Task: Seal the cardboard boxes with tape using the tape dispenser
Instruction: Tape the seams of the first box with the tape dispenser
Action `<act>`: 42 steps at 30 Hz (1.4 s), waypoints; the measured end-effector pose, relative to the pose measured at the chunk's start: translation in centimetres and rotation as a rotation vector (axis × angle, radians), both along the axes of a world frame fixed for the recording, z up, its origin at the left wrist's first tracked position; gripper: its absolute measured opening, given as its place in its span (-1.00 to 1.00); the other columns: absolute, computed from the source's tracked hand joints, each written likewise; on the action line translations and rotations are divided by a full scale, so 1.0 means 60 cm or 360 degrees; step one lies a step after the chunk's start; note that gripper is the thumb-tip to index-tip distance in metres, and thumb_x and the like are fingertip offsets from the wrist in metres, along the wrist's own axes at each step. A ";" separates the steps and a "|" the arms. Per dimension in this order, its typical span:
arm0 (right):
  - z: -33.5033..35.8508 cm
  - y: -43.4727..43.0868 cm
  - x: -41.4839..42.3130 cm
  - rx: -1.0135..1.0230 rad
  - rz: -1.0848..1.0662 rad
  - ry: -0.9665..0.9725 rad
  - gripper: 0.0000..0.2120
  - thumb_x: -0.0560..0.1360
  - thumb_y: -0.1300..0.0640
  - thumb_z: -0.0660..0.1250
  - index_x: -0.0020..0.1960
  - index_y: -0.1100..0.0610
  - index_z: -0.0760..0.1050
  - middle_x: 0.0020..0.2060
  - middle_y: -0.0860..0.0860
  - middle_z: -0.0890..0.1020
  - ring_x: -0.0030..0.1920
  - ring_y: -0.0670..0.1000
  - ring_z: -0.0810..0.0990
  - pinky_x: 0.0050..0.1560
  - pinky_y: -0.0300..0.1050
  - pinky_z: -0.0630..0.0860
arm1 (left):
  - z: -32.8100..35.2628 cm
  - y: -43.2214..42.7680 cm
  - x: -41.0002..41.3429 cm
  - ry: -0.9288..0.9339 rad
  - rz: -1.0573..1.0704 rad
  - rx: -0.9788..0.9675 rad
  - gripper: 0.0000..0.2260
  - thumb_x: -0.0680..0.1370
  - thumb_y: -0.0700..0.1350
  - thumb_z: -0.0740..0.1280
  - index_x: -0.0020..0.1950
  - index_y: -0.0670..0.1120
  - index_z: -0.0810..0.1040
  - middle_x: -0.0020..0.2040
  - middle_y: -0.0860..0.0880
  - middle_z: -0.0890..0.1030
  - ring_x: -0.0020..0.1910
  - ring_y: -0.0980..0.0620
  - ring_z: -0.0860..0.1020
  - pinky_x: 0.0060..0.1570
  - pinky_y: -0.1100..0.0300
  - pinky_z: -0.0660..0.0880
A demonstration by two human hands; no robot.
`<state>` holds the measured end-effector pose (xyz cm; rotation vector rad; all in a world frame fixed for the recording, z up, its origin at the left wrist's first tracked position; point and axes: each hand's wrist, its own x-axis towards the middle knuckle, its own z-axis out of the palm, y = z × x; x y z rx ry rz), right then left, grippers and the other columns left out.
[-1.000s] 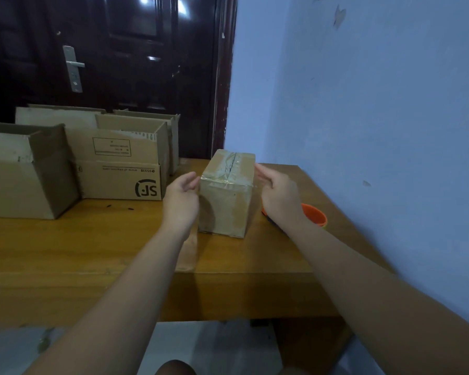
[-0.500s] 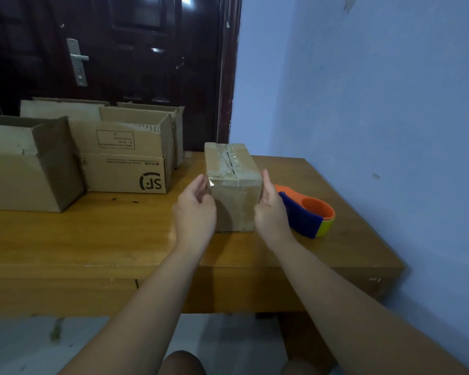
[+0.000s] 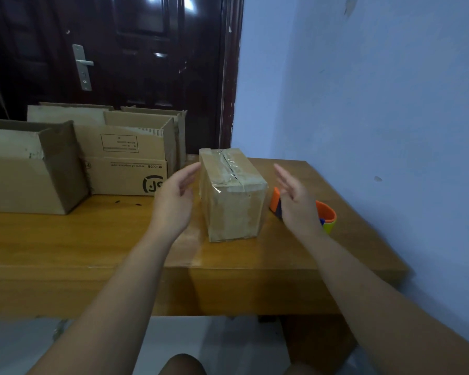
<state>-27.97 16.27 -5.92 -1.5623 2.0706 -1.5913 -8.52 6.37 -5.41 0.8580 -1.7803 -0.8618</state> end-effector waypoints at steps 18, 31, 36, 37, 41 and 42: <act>0.010 -0.001 -0.016 0.0134 0.0273 0.0029 -0.67 0.61 0.25 0.18 0.28 -0.03 0.51 0.32 -0.15 0.48 0.26 0.19 0.49 0.29 0.18 0.41 | -0.074 -0.015 -0.041 -0.0212 -0.0119 -0.0730 -0.60 0.61 0.05 0.04 0.34 -0.09 0.43 0.33 -0.03 0.46 0.33 0.02 0.39 0.28 0.05 0.35; 0.008 -0.003 -0.046 0.0230 0.0552 -0.0104 -0.61 0.62 0.25 0.13 0.23 -0.17 0.52 0.29 -0.27 0.46 0.36 -0.27 0.36 0.42 -0.20 0.24 | -0.072 -0.017 -0.045 -0.0115 -0.0146 -0.0615 -0.67 0.59 -0.05 0.11 0.32 -0.09 0.43 0.34 0.09 0.39 0.31 0.16 0.34 0.25 0.12 0.38; 0.010 -0.004 -0.049 0.0193 0.0540 -0.0008 -0.69 0.58 0.19 0.26 0.26 -0.10 0.52 0.32 -0.18 0.48 0.31 -0.30 0.40 0.35 -0.30 0.30 | -0.074 -0.018 -0.044 -0.0056 -0.0176 -0.0535 -0.72 0.62 -0.18 0.16 0.32 -0.04 0.43 0.33 0.17 0.36 0.32 0.24 0.31 0.27 0.14 0.36; 0.008 -0.004 -0.050 0.0178 0.0552 -0.0034 -0.68 0.57 0.20 0.27 0.26 -0.09 0.52 0.32 -0.16 0.48 0.31 -0.30 0.41 0.34 -0.30 0.32 | -0.074 -0.018 -0.045 -0.0037 -0.0181 -0.0526 -0.73 0.62 -0.19 0.17 0.31 -0.04 0.43 0.33 0.17 0.37 0.32 0.23 0.32 0.27 0.13 0.37; 0.004 -0.006 -0.052 0.0166 0.0570 -0.0088 -0.66 0.56 0.24 0.29 0.25 -0.07 0.52 0.31 -0.14 0.49 0.31 -0.28 0.42 0.35 -0.27 0.34 | -0.074 -0.020 -0.045 0.0014 -0.0174 -0.0517 -0.73 0.61 -0.21 0.18 0.29 -0.03 0.46 0.31 0.17 0.40 0.32 0.23 0.33 0.29 0.11 0.37; 0.004 -0.006 -0.052 0.0167 0.0574 -0.0092 -0.66 0.56 0.24 0.29 0.25 -0.08 0.52 0.31 -0.15 0.49 0.31 -0.28 0.42 0.35 -0.27 0.33 | -0.074 -0.019 -0.046 0.0027 -0.0171 -0.0507 -0.73 0.61 -0.21 0.18 0.29 -0.03 0.46 0.31 0.16 0.40 0.32 0.24 0.33 0.29 0.12 0.37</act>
